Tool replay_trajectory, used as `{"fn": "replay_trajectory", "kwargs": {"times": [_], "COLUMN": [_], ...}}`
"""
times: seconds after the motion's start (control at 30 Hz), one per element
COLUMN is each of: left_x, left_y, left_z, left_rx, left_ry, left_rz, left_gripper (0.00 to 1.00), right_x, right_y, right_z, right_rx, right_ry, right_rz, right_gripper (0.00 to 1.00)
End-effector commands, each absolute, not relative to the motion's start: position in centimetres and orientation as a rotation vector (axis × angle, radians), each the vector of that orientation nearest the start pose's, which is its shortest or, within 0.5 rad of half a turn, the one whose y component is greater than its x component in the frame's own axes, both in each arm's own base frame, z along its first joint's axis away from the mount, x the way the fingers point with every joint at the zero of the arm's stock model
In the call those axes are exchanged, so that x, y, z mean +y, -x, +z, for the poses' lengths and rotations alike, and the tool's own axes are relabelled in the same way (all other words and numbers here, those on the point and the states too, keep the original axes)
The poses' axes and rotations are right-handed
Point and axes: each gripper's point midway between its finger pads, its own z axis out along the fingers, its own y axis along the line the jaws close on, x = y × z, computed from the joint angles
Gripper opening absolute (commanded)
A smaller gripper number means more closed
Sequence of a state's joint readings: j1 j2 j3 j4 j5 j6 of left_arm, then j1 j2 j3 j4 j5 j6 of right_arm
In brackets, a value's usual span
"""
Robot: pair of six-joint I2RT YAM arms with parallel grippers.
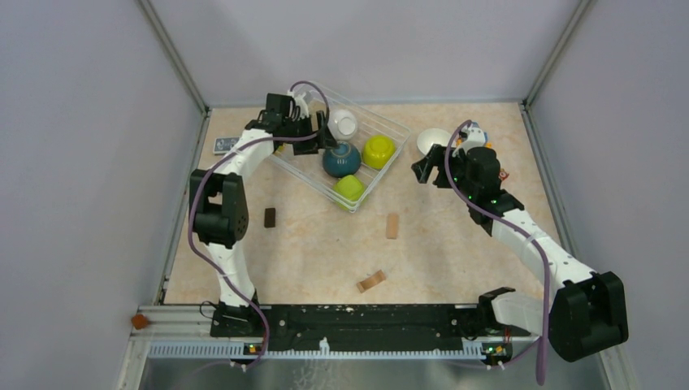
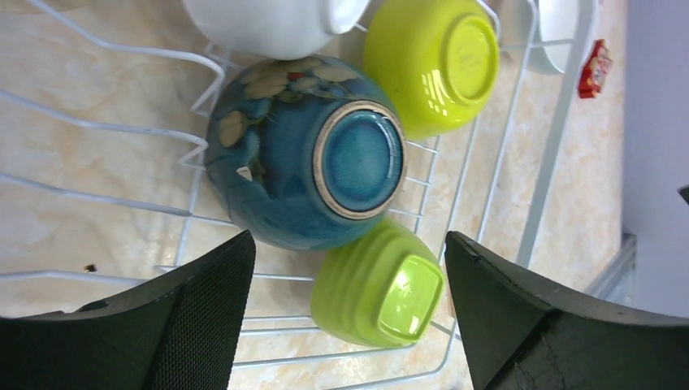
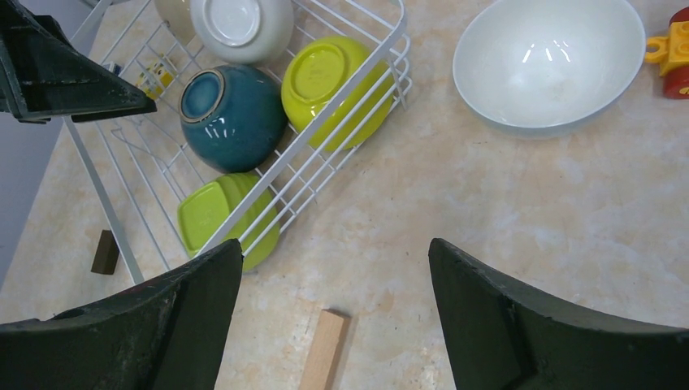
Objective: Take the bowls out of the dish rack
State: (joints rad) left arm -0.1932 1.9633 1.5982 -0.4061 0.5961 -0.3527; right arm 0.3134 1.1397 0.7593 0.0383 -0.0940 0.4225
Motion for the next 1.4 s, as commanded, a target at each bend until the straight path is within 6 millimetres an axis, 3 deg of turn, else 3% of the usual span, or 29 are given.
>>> {"fn": "replay_trajectory", "kwargs": {"times": [0.0, 0.13, 0.3, 0.53, 0.77, 1.03, 1.37], "left_x": [-19.4, -18.8, -18.4, -17.4, -20.4, -21.3, -21.9], "left_y": [-47.2, -48.2, -50.5, -53.7, -55.5, -57.0, -58.3], "left_z": [17.5, 18.4, 20.3, 20.7, 20.8, 19.6, 16.5], "left_rx": [2.313, 2.278, 2.171, 2.121, 2.097, 2.095, 2.131], "left_ry": [-0.126, -0.124, -0.135, -0.194, -0.293, -0.215, -0.136], "left_rz": [-0.742, -0.551, -0.478, -0.345, -0.521, -0.592, -0.637], "left_gripper": [0.91, 0.91, 0.96, 0.98, 0.99, 0.98, 0.98], "right_x": [15.0, 15.1, 15.2, 15.1, 15.4, 15.1, 15.0], "right_y": [-35.3, -35.3, -35.2, -35.0, -35.0, -35.1, -35.2], "right_z": [21.7, 21.7, 22.0, 22.8, 23.3, 23.4, 23.3], "right_rx": [1.888, 1.883, 1.873, 1.844, 1.827, 1.818, 1.817], "right_ry": [-0.040, -0.041, -0.037, -0.035, -0.027, -0.029, -0.029], "right_rz": [0.592, 0.598, 0.614, 0.613, 0.635, 0.619, 0.611], "right_gripper": [0.84, 0.84, 0.84, 0.84, 0.84, 0.84, 0.84]}}
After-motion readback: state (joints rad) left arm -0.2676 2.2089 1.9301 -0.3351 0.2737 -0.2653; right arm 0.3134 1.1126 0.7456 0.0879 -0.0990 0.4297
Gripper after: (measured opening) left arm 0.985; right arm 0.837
